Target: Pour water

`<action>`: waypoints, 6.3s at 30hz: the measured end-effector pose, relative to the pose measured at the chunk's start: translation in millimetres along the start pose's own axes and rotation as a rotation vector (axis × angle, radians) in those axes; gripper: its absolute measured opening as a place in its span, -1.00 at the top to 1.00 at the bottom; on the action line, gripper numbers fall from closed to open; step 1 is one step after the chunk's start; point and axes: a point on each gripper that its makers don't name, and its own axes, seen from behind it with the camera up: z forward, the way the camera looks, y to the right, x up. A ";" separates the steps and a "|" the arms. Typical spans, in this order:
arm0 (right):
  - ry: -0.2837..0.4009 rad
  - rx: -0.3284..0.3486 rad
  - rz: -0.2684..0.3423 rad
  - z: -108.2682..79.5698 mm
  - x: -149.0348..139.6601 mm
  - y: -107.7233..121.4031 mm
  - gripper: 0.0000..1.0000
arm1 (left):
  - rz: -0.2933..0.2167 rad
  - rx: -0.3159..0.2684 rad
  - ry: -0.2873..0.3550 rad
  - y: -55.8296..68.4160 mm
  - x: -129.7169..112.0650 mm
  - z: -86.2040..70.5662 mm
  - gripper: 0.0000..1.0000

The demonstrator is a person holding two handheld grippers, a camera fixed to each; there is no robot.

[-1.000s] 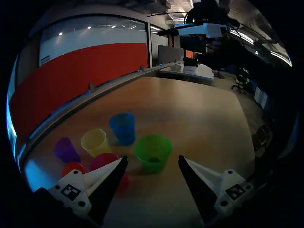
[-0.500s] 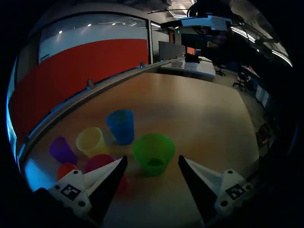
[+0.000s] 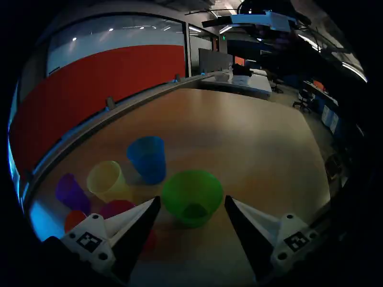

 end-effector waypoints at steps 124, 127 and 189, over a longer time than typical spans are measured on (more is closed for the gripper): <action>-0.079 0.118 0.052 104.8 -81.6 -35.8 -1.00 | -0.059 0.186 0.483 -52.0 160.6 -170.6 -0.79; -0.091 0.128 0.049 112.4 -89.6 -40.6 -1.00 | -0.059 0.188 0.480 -52.3 157.8 -170.8 -0.79; -0.208 0.149 0.082 222.6 -181.1 -71.7 -0.81 | -0.100 0.200 0.420 -71.1 115.1 -161.1 -0.79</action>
